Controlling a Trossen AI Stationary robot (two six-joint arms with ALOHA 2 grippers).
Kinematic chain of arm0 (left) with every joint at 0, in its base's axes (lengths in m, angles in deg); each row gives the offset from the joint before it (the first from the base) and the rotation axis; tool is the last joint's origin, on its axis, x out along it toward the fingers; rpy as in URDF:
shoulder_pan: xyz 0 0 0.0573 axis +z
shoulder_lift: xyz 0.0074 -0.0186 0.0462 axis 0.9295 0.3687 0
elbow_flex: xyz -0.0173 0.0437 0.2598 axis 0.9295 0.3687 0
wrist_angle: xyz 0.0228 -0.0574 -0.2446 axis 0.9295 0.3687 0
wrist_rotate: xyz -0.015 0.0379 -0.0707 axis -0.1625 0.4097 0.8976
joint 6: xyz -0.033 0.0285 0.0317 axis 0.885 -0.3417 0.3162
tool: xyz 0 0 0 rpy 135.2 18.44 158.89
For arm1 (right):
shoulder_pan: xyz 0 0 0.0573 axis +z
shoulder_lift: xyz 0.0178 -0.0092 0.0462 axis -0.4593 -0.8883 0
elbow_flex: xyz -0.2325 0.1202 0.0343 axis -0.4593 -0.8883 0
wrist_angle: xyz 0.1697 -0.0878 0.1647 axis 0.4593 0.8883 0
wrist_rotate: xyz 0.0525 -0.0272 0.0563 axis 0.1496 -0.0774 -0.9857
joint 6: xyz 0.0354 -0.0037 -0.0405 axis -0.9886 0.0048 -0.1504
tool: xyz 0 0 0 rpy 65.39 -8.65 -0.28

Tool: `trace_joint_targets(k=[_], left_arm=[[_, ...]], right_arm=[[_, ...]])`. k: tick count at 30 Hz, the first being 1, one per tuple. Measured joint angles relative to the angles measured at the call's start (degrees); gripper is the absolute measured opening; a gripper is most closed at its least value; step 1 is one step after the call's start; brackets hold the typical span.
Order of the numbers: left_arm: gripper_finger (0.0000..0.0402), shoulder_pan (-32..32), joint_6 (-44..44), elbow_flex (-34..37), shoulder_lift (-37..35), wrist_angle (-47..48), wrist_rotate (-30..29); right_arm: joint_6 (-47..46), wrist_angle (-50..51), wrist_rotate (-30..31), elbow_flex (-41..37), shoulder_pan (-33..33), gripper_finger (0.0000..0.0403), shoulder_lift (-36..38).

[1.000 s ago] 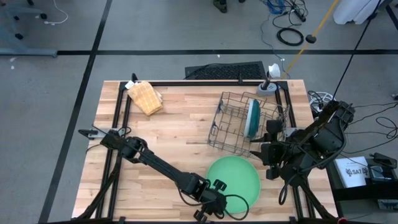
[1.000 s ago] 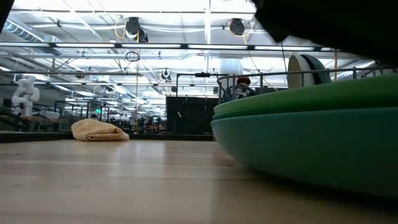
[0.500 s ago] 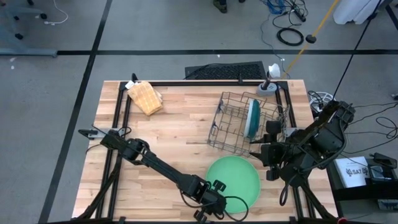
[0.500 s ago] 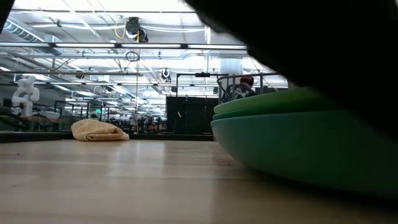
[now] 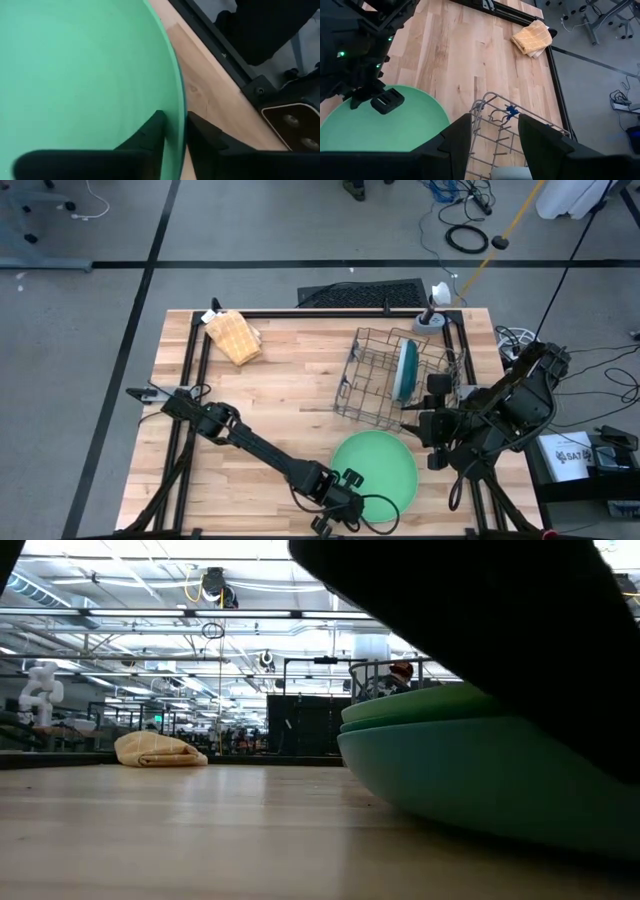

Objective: Sort dishes
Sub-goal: Put the light green plate in the dish rack

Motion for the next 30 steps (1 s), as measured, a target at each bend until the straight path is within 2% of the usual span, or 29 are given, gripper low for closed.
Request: trace_joint_targets(k=[3,16,21,30], left_arm=[[0.0043,0.0,-1.1,0.0,-0.1,0.1,-0.2],[0.0044,0.2,-1.0,-0.7,-0.2,0.5,1.7],[0.0075,0.1,-0.7,-1.6,-0.2,0.9,3.2],[0.0060,0.1,-0.7,-1.6,-0.2,0.9,4.0]], right_arm=[[0.0,0.0,0.0,0.0,0.0,0.0155,0.0],[0.1,-0.1,0.0,0.0,0.0,0.0155,0.0],[0.1,-0.1,0.0,0.0,0.0,0.0155,0.0],[0.1,0.1,0.0,0.0,0.0,0.0155,0.0]])
